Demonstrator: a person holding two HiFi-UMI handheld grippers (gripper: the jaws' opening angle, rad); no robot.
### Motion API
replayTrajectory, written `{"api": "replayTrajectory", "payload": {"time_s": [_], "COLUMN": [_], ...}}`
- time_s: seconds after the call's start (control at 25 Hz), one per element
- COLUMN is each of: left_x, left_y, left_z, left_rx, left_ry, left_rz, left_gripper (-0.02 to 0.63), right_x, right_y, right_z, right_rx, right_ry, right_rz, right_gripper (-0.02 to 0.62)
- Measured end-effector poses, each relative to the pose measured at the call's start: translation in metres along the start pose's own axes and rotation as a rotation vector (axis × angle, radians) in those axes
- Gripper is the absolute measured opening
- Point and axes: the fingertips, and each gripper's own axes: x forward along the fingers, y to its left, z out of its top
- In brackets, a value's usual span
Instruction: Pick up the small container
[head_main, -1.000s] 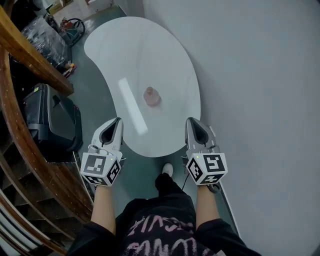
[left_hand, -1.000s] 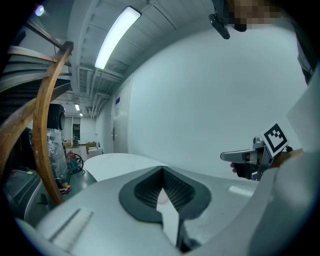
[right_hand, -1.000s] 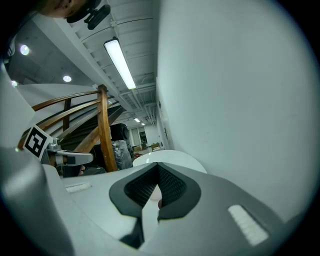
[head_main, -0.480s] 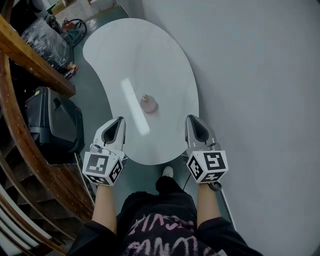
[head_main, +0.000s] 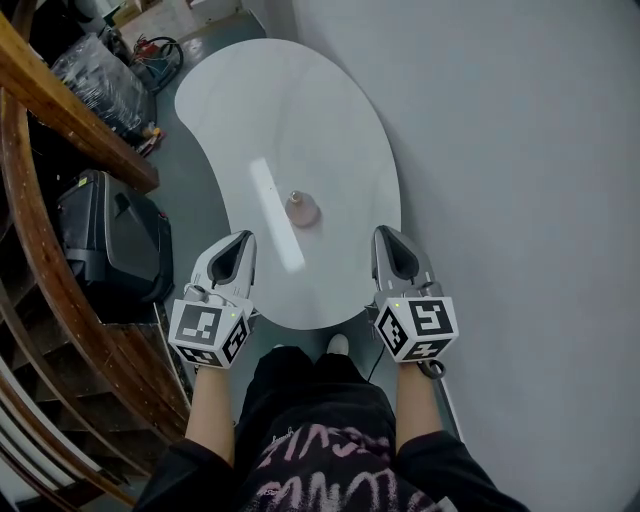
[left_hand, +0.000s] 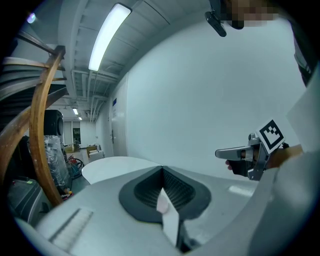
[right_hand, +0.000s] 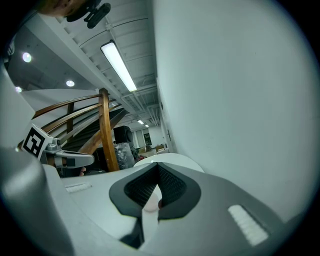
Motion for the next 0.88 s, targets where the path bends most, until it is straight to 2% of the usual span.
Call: {"api": "replayTrajectory", "payload": {"time_s": [0.56, 0.88], "left_x": [-0.004, 0.002], "left_y": [-0.001, 0.000], "left_z": [0.016, 0.010], "left_rx": [0.033, 0.036], "left_ry": [-0.041, -0.047], "left_rz": [-0.018, -0.039], "left_gripper": [0.002, 0.002], "right_x": [0.004, 0.006], "right_y": [0.013, 0.015], "right_z": [0.018, 0.015], "right_rx": [-0.024, -0.044], "right_ry": [-0.042, -0.041], "right_rz": [0.023, 0.005], "right_gripper": [0.021, 0.021]}}
